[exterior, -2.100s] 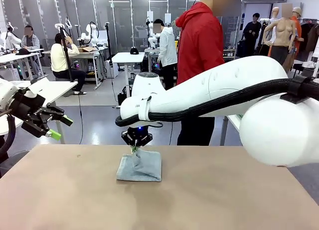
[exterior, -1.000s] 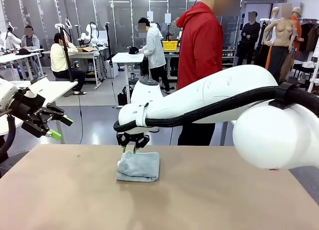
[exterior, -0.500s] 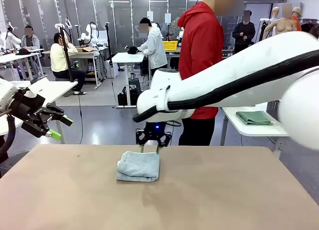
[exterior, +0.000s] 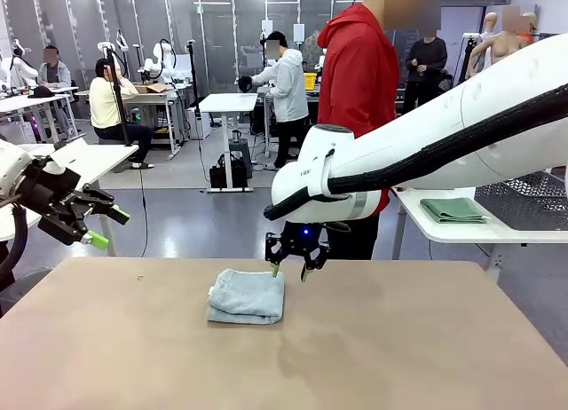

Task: Fold the towels and place them in the basket.
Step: When a person lays out a Towel with hook on the table, fold it in half twice, then place the folded Towel with hook on the right side of the table.

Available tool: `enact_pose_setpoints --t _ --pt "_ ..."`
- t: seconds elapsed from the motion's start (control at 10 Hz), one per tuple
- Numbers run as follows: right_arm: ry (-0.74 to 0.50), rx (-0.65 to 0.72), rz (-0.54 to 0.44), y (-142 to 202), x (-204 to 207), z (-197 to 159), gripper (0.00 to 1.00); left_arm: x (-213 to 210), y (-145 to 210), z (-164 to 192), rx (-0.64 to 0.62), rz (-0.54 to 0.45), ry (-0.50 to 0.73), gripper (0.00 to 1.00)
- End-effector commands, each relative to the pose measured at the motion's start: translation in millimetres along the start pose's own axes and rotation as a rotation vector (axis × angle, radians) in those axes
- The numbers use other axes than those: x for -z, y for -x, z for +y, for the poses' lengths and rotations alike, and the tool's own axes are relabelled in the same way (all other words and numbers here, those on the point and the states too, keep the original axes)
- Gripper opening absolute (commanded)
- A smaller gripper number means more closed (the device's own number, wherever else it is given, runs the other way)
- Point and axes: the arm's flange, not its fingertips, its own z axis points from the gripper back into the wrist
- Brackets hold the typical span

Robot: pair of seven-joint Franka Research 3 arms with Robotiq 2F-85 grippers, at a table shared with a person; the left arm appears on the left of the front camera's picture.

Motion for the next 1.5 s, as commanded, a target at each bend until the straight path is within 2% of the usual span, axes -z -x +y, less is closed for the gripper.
enact_pose_setpoints --t 0.0,1.1,1.2,1.4 --pt "0.006 -0.005 0.015 -2.9 -3.8 3.4 0.67 -0.5 -2.3 0.5 -0.004 0.004 -0.009 1.0" --pt "0.002 -0.003 0.01 -1.8 -3.3 2.6 0.67 -0.5 -2.3 0.5 -0.004 0.004 -0.009 1.0" --pt "-0.065 -0.023 -0.058 -4.5 12.3 3.0 0.67 -0.5 -2.3 0.5 -0.004 0.004 -0.009 1.0" --pt "-0.086 -0.001 -0.095 -12.5 38.4 -2.1 0.67 -0.5 -2.3 0.5 -0.004 0.004 -0.009 1.0"
